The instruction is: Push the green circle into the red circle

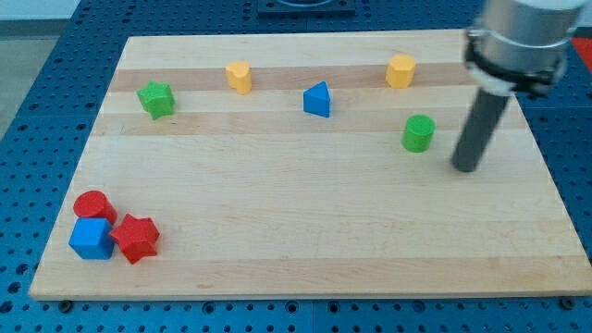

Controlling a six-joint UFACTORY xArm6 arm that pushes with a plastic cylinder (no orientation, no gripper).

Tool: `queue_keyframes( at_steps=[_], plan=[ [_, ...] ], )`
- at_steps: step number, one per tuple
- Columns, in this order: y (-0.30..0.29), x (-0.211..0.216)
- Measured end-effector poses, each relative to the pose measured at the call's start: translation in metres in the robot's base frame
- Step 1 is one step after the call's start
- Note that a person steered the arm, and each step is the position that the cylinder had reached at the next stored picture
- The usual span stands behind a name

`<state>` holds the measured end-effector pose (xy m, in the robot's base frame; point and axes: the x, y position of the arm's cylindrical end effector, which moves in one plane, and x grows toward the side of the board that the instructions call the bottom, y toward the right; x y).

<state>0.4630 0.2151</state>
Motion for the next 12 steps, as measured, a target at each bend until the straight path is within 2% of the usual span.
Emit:
queue_keyframes(
  at_steps=[1,2,3,5,6,7,8,9,11,12],
  plan=[
    [0.017,-0.043],
    [-0.024,-0.054],
    [-0.102,-0.032],
    [-0.250,0.053],
    [-0.227,0.054],
    [-0.185,0.025],
    [-0.199,-0.018],
    [-0.254,-0.027],
    [-0.301,-0.039],
    [-0.340,-0.023]
  ],
)
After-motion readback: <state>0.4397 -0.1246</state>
